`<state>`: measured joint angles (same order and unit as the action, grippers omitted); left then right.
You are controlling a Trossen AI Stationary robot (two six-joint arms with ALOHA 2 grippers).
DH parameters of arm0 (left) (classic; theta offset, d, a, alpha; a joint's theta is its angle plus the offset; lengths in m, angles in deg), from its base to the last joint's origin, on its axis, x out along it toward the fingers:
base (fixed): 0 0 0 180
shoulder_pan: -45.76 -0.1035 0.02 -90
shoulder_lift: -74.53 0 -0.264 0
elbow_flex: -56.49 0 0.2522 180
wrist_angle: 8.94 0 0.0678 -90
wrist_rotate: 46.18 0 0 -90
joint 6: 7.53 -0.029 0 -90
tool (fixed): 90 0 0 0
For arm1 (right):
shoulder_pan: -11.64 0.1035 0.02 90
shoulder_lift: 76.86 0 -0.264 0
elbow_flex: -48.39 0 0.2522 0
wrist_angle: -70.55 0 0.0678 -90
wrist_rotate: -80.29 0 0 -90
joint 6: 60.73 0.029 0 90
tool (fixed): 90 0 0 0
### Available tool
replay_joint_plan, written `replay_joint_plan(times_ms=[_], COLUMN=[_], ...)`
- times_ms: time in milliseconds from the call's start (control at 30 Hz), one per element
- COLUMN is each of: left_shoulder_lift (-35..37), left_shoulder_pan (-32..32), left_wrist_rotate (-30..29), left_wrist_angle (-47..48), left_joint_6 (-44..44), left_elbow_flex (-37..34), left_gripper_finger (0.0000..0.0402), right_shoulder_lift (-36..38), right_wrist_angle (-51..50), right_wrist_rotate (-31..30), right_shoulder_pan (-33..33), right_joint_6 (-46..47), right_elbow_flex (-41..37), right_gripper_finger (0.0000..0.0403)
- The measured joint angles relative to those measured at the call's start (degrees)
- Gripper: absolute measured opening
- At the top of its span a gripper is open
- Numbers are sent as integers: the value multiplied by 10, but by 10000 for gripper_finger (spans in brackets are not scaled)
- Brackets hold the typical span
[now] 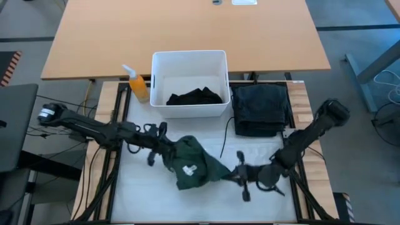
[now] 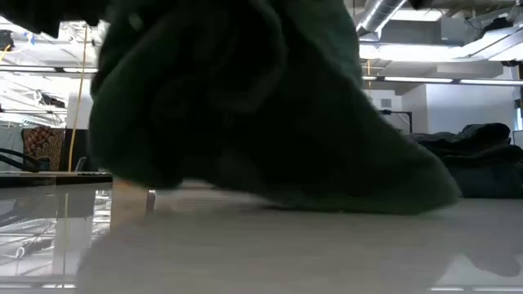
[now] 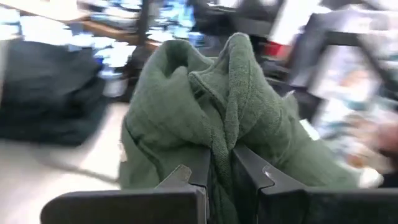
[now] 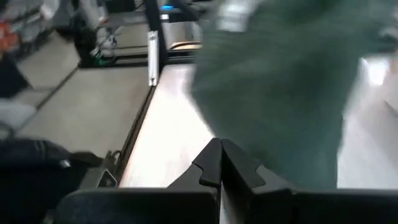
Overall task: Fold laundry
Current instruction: Remove the green polo from the white bin, then fold the green polo
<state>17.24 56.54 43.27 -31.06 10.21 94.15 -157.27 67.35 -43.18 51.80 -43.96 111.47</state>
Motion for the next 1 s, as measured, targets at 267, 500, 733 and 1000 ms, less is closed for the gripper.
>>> replay_joint_plan(times_ms=[267, 500, 733, 1000], left_shoulder_lift=[-74, -95, -95, -95], left_shoulder_pan=[2, 2, 2, 2], left_wrist_rotate=[-76, -78, -108, -118], left_wrist_angle=[6, 27, 19, 26], left_joint_6=[29, 38, 29, 33], left_elbow_flex=[-6, -5, -5, -5], left_gripper_finger=[16, 16, 16, 26], right_shoulder_lift=[-115, -159, -206, -277], right_wrist_angle=[92, -83, -121, -121], right_wrist_rotate=[-37, -60, -62, -109], right_shoulder_pan=[15, -2, -52, -82], right_joint_6=[-197, -150, -82, -43], right_elbow_flex=[53, 134, 146, 149], right_gripper_finger=[76, 150, 207, 204])
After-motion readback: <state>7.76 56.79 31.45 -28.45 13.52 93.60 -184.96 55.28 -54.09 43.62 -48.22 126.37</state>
